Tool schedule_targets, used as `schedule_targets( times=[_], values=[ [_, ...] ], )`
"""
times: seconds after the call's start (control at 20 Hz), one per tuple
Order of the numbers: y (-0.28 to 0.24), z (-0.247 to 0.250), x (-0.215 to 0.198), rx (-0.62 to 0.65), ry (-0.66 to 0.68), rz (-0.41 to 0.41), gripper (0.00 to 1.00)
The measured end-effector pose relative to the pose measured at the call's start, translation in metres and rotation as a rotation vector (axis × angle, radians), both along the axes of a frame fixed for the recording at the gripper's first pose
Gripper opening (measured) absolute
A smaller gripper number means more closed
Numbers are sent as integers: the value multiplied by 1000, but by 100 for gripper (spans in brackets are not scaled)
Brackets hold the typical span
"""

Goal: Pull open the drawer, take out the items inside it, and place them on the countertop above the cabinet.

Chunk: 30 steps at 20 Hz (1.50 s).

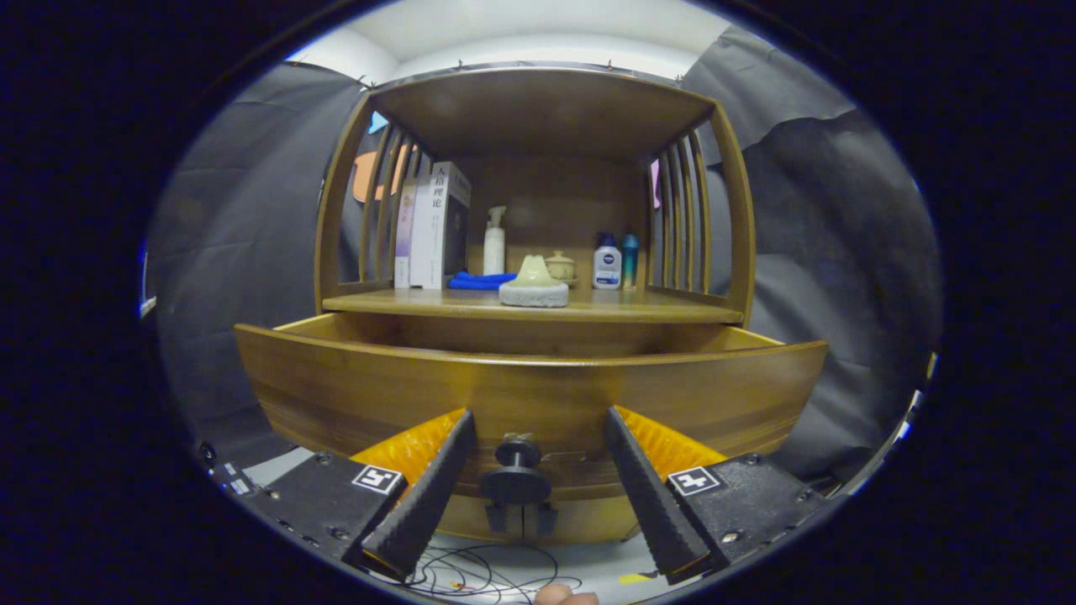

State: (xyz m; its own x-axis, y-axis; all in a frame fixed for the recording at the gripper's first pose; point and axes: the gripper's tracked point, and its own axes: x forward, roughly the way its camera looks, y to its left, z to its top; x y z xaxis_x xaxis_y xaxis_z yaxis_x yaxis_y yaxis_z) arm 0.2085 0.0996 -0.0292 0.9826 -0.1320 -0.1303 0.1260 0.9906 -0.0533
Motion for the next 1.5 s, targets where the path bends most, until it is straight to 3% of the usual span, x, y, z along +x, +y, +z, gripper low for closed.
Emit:
schedule_targets(
  times=[1.5],
  values=[
    [-9, 9, 115, -28, 10, -8, 100]
  ],
)
